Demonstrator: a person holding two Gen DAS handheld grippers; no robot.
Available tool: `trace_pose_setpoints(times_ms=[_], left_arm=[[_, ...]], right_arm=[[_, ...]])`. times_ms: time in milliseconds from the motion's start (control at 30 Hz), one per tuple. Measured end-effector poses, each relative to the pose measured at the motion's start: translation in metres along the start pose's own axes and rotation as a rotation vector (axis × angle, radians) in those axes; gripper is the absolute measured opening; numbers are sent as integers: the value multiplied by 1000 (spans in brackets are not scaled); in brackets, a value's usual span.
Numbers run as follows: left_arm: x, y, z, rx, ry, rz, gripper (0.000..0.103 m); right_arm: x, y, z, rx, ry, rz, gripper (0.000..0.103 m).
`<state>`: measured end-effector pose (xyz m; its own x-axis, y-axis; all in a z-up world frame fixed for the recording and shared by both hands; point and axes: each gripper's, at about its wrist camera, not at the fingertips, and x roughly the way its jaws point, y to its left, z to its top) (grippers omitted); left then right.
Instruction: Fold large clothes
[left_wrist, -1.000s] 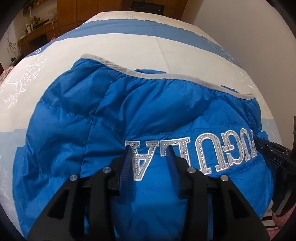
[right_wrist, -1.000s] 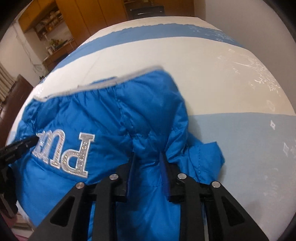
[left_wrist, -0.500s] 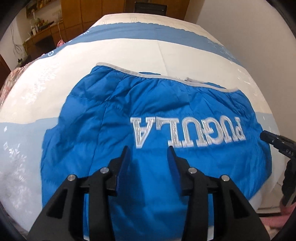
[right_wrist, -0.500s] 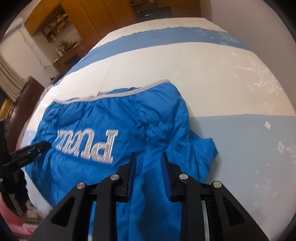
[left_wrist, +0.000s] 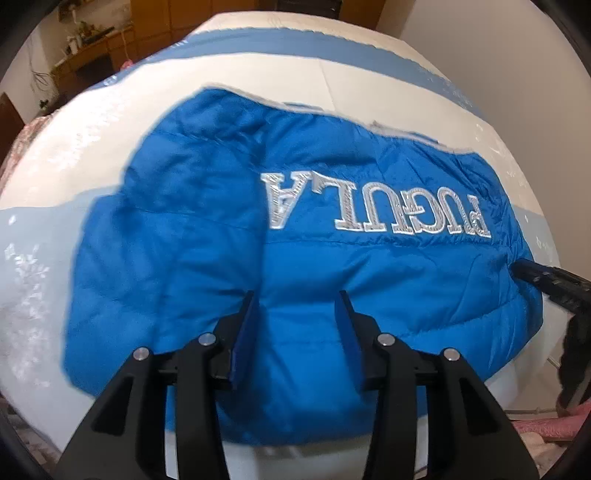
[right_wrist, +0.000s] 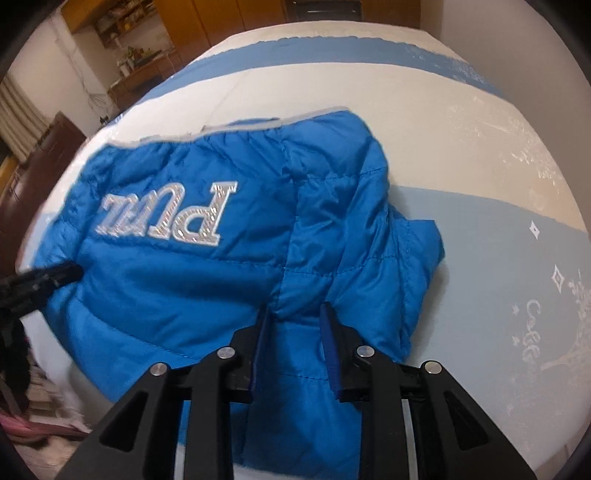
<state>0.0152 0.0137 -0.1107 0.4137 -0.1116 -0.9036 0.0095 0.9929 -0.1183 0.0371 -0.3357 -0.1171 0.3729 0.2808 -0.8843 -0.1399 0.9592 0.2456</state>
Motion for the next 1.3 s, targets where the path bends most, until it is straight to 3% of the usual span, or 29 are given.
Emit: trace_pose_setpoints(times_ms=[67,167,600,1167,1300], left_arm=[[-12,6,-1,-9,-17,18,54],[-27,8,-2,-22,-33,57,57],[-51,51,-20,-102,-22,152,63],[-42,88,-37,-278,17,53,69],[-42,102,-46,-364,31,-14,72]], right_arm=[[-13,-4,2,24,-16,26,28],[-26,-8,2,35,-20,25,28],[-21,-14,-10,44,46,-34,28],[15,-26,-21,76,68,-18,27],[14,-25,-20,82,72,-21,27]])
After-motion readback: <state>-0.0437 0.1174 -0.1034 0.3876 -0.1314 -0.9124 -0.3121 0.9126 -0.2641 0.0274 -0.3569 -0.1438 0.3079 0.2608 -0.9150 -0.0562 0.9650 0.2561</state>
